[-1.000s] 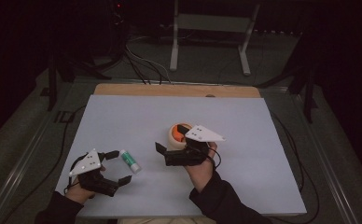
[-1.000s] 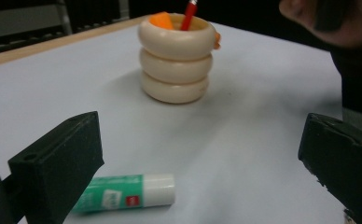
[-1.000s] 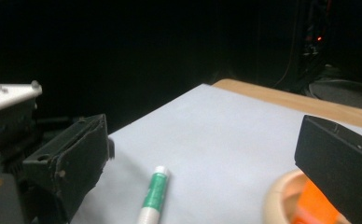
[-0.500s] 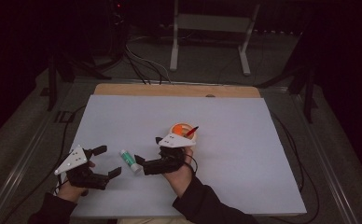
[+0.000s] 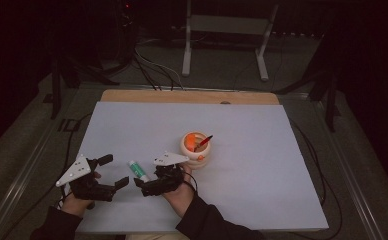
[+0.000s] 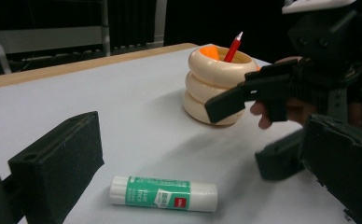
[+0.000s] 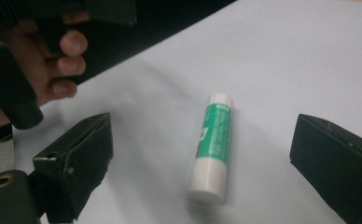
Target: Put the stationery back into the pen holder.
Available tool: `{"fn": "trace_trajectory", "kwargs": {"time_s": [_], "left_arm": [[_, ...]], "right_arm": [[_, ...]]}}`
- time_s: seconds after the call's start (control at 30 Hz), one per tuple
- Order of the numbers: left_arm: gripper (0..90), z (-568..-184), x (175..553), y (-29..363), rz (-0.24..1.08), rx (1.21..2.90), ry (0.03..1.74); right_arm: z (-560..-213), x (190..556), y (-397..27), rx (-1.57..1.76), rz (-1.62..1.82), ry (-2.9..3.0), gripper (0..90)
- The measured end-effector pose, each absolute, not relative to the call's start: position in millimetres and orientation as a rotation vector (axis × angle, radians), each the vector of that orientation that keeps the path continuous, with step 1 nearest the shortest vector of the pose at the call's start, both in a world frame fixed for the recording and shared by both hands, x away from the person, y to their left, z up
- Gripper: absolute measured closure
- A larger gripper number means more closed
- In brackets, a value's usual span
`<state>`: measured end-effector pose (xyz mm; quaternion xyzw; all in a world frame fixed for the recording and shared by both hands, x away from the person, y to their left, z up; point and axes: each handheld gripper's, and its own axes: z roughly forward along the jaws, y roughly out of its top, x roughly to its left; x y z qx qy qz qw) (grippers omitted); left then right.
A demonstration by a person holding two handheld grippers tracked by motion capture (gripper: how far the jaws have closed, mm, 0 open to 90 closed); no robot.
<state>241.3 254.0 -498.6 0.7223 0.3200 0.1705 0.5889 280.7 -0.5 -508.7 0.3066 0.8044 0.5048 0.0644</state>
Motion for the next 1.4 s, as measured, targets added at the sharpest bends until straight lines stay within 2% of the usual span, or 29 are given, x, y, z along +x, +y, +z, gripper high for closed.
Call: {"fn": "trace_trajectory", "kwargs": {"time_s": [0.27,0.37,0.47,0.5,0.6,1.2,1.4], "left_arm": [[0.5,-498.1,241.0,254.0,0.395,1.673,0.749],[0.5,-498.2,240.9,254.1,0.397,1.675,0.752],[0.5,-498.2,240.9,254.3,0.395,1.672,0.753],[0.5,-497.9,240.9,254.2,0.398,1.674,0.753],[0.5,-497.8,240.8,254.5,0.399,1.668,0.754],[0.5,-498.1,241.4,254.0,0.403,1.680,0.755],[0.5,-498.0,241.6,254.2,0.402,1.679,0.754]], "right_arm": [[-520.6,281.5,19.4,0.993,1.394,2.505,8.4],[-524.6,280.8,26.9,1.011,1.334,2.496,15.6],[-527.0,281.5,30.9,1.021,1.297,2.499,18.4],[-529.2,283.2,33.3,1.038,1.272,2.488,26.8],[-531.7,286.4,34.7,1.059,1.247,2.492,32.9],[-543.2,286.0,49.5,0.981,1.011,2.492,61.6],[-541.0,290.3,49.1,0.964,0.996,2.529,65.4]]}}
